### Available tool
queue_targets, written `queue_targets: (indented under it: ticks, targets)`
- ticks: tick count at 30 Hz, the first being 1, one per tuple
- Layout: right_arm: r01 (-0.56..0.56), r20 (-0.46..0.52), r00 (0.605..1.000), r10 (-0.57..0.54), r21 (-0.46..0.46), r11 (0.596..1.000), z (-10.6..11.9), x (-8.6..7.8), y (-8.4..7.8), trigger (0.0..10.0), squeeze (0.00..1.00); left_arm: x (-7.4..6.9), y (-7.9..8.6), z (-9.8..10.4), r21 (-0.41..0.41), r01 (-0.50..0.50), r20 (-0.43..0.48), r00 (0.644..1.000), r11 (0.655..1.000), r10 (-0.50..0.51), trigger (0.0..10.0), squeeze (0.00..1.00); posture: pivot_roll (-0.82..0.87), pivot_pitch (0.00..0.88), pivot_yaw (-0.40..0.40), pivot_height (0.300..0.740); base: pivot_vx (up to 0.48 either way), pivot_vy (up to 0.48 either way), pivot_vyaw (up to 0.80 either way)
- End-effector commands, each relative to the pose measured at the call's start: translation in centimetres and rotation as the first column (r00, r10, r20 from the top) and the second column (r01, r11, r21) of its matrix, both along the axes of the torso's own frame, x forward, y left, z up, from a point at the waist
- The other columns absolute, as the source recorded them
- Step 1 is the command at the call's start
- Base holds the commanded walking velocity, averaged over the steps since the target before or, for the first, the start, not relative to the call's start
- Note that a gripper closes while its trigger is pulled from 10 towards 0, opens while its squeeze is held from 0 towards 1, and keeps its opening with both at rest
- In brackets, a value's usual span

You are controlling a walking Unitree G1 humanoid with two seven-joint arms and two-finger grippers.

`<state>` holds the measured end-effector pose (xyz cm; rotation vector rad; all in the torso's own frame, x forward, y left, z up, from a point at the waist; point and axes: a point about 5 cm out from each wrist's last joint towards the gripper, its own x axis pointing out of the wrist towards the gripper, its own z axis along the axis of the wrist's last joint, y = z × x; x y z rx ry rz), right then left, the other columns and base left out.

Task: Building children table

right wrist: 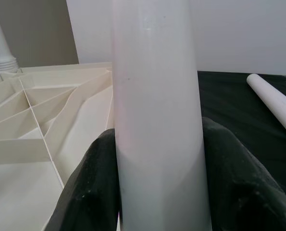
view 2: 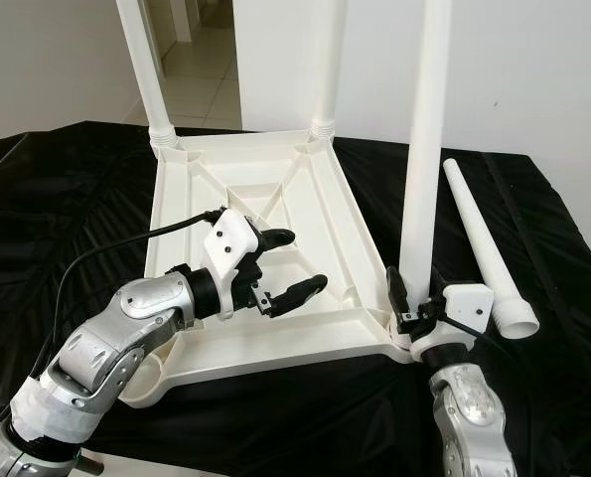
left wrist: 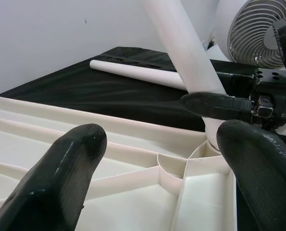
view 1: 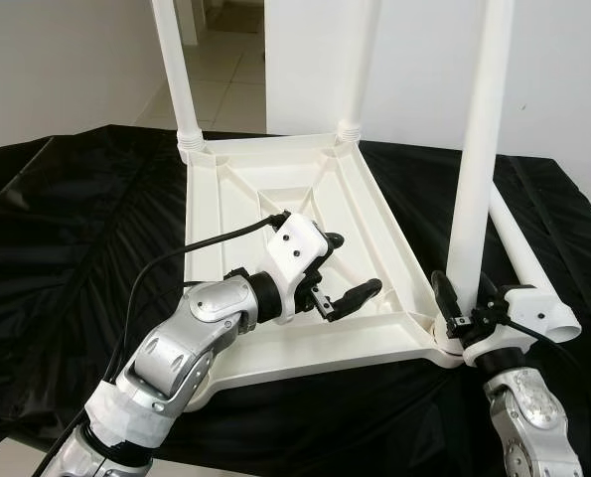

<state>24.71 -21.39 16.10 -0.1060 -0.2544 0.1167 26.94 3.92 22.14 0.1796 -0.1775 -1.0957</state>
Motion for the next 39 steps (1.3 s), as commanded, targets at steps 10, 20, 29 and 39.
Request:
queue_targets:
  ticks: [10,20,29,39]
  targets:
    - [-0.044,0.035,0.998,0.044,0.01,0.999,1.9,0.9,0.4,10.0,0.0,0.0,-0.1,0.3,0.004,0.048,-0.011,0.999,0.999,-0.047,10.0,0.0,-0.03,0.081,0.029,0.74,0.0,0.0,0.0]
    - [-0.075,0.117,0.99,0.077,-0.024,0.997,4.8,1.8,0.4,10.0,0.0,0.2,-0.1,0.5,-0.022,0.048,-0.021,0.999,0.999,-0.048,10.0,0.0,-0.04,0.067,0.021,0.74,0.0,0.0,0.0]
    - [-0.197,0.063,0.977,0.204,-0.096,0.976,4.0,2.1,1.7,10.0,0.0,0.2,-0.4,1.6,-0.135,0.102,-0.128,0.985,0.986,-0.12,10.0,0.0,-0.03,0.053,0.014,0.74,0.0,0.0,0.0]
    - [-0.373,0.016,0.925,0.38,-0.158,0.914,4.0,2.7,3.7,10.0,0.0,0.7,-0.9,3.7,-0.238,0.175,-0.19,0.956,0.955,-0.223,10.0,0.0,-0.03,0.046,0.001,0.74,0.0,0.0,0.0]
